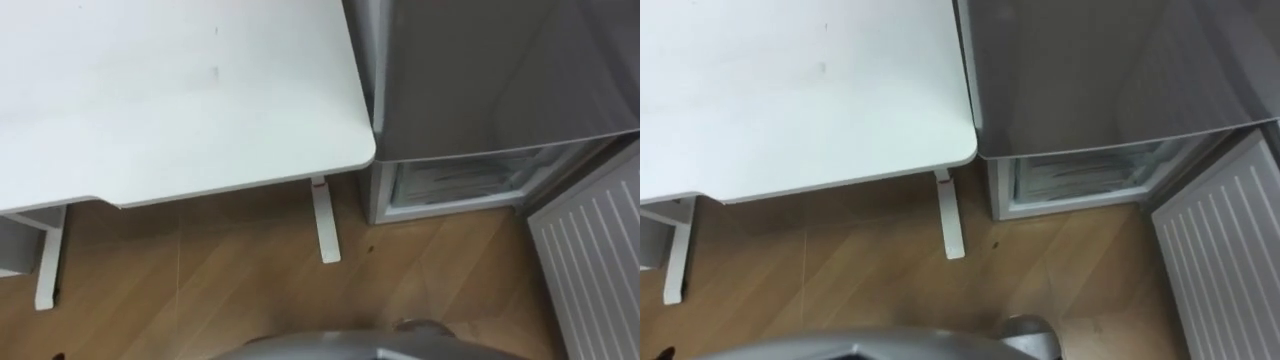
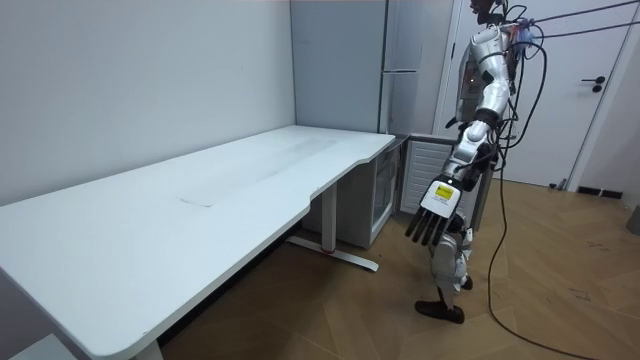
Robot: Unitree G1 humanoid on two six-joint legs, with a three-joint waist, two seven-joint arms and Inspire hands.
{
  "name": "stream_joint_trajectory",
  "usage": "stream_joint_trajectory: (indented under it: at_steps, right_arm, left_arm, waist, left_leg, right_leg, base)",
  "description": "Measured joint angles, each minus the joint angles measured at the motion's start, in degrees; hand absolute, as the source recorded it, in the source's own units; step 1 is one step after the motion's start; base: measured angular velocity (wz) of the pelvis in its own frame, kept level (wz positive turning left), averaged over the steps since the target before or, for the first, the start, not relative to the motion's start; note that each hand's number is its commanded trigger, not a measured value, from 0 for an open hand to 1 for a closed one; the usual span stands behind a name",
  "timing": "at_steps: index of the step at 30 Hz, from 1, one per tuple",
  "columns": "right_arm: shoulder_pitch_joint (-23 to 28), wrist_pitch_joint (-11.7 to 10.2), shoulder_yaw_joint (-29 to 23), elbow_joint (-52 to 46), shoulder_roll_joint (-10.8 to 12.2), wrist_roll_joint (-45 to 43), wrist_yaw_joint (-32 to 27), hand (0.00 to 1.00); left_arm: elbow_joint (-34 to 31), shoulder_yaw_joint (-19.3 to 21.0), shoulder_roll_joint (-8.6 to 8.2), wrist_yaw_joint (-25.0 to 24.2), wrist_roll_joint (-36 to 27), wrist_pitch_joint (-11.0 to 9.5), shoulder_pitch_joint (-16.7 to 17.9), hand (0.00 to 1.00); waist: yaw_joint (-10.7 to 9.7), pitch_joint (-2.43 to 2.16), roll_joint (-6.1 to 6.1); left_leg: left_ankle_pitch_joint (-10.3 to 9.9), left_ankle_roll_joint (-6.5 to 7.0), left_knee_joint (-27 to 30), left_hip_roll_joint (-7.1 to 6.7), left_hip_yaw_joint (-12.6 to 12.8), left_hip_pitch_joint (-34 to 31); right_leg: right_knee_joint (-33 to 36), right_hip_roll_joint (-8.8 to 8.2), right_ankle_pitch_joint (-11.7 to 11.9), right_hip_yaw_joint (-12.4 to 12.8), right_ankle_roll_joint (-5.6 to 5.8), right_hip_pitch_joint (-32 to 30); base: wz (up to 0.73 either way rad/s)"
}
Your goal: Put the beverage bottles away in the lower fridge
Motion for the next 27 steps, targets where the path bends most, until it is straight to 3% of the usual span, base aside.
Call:
stream_joint_trajectory:
  at_steps: [9,12,16,18,21,25,27]
  right_arm:
    - [1.1,1.0,3.6,1.3,0.0,-5.2,4.4,0.0]
    - [1.5,1.2,5.1,1.6,0.2,-8.1,6.4,0.0]
    - [3.6,1.2,7.6,1.2,1.6,-7.8,10.0,0.0]
    - [4.0,1.1,8.0,1.2,2.6,-7.8,11.0,0.0]
    - [5.8,-0.1,8.0,0.6,6.0,-7.8,12.1,0.0]
    - [10.4,-0.5,10.9,-5.6,11.1,-8.5,16.1,0.0]
    - [12.0,-0.5,12.5,-8.0,12.5,-9.0,18.3,0.0]
  left_arm:
    - [1.0,-1.1,1.02,-2.8,0.0,1.3,-2.6,0.0]
    - [1.0,-2.3,1.4,-3.1,0.1,1.6,-3.3,0.0]
    - [1.0,-2.9,2.17,-3.4,0.0,1.6,-3.7,0.0]
    - [1.0,-3.3,2.3,-4.3,0.1,1.6,-4.1,0.0]
    - [0.5,-3.4,2.5,-4.5,0.1,1.5,-5.0,0.0]
    - [1.1,-5.9,2.92,-4.6,0.4,0.8,-5.9,0.0]
    - [1.4,-7.7,2.84,-5.1,0.4,0.8,-6.2,0.0]
  waist:
    - [0.2,0.04,-0.39]
    - [1.0,0.0,-0.88]
    - [2.4,0.02,-2.41]
    - [3.1,0.07,-2.97]
    - [4.1,0.23,-4.21]
    - [4.9,0.0,-5.41]
    - [5.2,0.0,-5.63]
  left_leg:
    - [0.0,0.0,1.2,0.22,0.3,-0.5]
    - [0.0,-0.01,1.3,0.58,0.8,-0.3]
    - [0.1,-0.24,1.3,1.34,1.6,0.2]
    - [0.1,-0.27,1.4,1.58,1.8,0.3]
    - [0.1,-0.68,1.4,2.22,2.2,0.5]
    - [-0.1,-1.29,2.3,3.5,2.8,0.1]
    - [-0.2,-1.43,2.4,3.73,3.0,0.0]
  right_leg:
    - [0.2,-0.01,-0.3,-0.4,-0.05,0.1]
    - [0.1,0.36,-0.2,0.3,-0.1,0.1]
    - [0.1,0.95,0.0,1.1,-0.61,0.1]
    - [0.1,1.14,0.1,1.3,-0.85,0.1]
    - [-0.2,1.8,0.4,1.7,-1.25,0.3]
    - [-1.2,2.88,1.0,1.8,-1.93,0.6]
    - [-1.3,2.82,1.1,1.6,-2.06,0.5]
  base:
    - [0.02]
    - [-0.07]
    - [-0.11]
    - [-0.09]
    - [-0.08]
    - [-0.07]
    - [-0.07]
